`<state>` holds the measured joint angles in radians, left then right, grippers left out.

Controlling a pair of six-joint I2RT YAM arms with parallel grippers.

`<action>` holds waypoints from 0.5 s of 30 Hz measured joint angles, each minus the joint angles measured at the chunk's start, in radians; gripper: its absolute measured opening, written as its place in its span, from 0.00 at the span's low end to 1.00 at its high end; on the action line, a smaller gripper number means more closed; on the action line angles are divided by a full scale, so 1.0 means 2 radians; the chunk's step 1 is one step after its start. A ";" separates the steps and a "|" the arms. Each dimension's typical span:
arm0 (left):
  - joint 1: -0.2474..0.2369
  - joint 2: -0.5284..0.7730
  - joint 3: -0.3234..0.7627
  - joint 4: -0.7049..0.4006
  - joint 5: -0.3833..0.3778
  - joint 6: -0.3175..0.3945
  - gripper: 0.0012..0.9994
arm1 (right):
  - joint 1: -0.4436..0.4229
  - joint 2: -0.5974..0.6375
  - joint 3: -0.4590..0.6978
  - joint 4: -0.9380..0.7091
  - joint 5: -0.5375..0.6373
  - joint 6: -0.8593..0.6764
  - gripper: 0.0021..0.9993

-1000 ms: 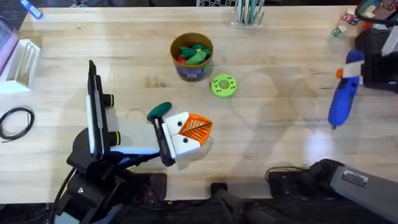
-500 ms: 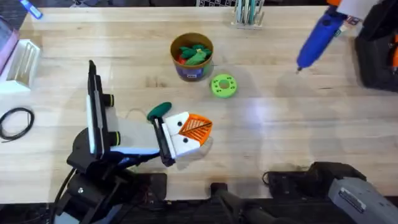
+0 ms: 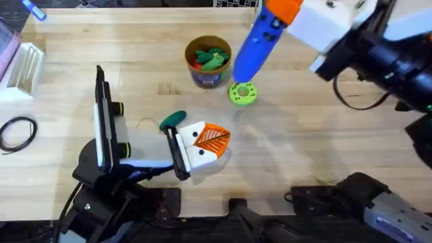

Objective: Pick up the gripper from the table and insert it into the empty holder that is missing its gripper. Then pick up a screw, insert it into the mounting hole, and use the screwdriver to tighten it. Finally, clean up the table by picking up the vegetable and placing it into the bucket.

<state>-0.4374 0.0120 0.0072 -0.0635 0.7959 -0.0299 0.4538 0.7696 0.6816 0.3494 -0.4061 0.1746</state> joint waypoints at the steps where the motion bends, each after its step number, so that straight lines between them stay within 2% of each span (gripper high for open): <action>1: 0.000 0.000 0.000 0.000 0.000 0.000 0.00 | 0.018 0.000 -0.002 0.011 -0.002 0.006 0.02; 9: 0.000 0.000 0.000 0.000 -0.002 0.000 0.00 | 0.121 0.029 -0.003 0.063 -0.003 0.011 0.02; 15: 0.000 0.000 0.000 0.000 -0.004 0.000 0.00 | 0.170 0.066 -0.003 0.070 -0.003 -0.024 0.02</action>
<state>-0.4373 0.0120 0.0071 -0.0634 0.7887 -0.0299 0.7947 0.9018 0.6754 0.4896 -0.4130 0.1270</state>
